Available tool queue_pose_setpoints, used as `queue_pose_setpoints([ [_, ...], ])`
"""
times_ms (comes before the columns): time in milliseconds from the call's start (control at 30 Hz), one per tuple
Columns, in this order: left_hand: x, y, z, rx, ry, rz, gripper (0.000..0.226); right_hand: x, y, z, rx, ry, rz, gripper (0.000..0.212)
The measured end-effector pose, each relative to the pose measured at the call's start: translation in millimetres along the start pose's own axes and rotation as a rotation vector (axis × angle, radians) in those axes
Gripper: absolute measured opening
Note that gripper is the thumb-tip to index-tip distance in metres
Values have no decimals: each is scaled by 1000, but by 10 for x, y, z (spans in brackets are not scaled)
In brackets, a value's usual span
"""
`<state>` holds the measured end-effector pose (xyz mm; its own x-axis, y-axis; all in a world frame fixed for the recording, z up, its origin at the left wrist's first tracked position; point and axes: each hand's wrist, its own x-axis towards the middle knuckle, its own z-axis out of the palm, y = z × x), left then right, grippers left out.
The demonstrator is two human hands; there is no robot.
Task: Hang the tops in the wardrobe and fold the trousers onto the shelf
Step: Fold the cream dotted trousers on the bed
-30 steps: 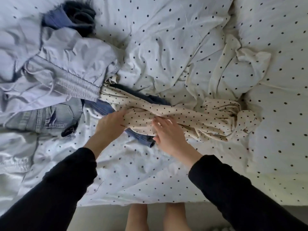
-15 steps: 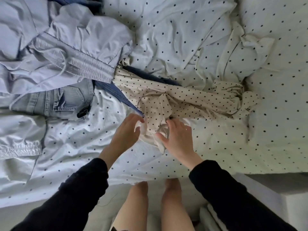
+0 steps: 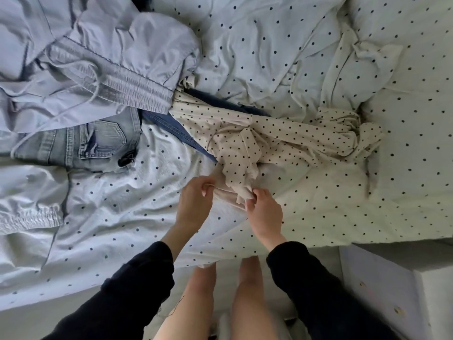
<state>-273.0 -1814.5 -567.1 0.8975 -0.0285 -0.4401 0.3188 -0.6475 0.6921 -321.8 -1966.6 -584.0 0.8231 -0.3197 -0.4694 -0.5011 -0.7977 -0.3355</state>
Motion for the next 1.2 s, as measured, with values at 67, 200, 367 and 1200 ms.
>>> queue_pose_setpoints([
  [67, -28, -61, -81, 37, 21, -86, 21, 47, 10, -40, 155, 5, 22, 17],
  [200, -138, -218, -171, 161, -108, -223, 28, 11, 42, -147, 305, -112, 10, 30],
  [367, -248, -156, -153, 312, -193, -192, 33, -156, 80, -447, 651, -318, 270, 23],
  [1200, 62, 2084, -808, 504, -268, 655, 16, -514, -420, -1695, 685, -72, -10, 83],
])
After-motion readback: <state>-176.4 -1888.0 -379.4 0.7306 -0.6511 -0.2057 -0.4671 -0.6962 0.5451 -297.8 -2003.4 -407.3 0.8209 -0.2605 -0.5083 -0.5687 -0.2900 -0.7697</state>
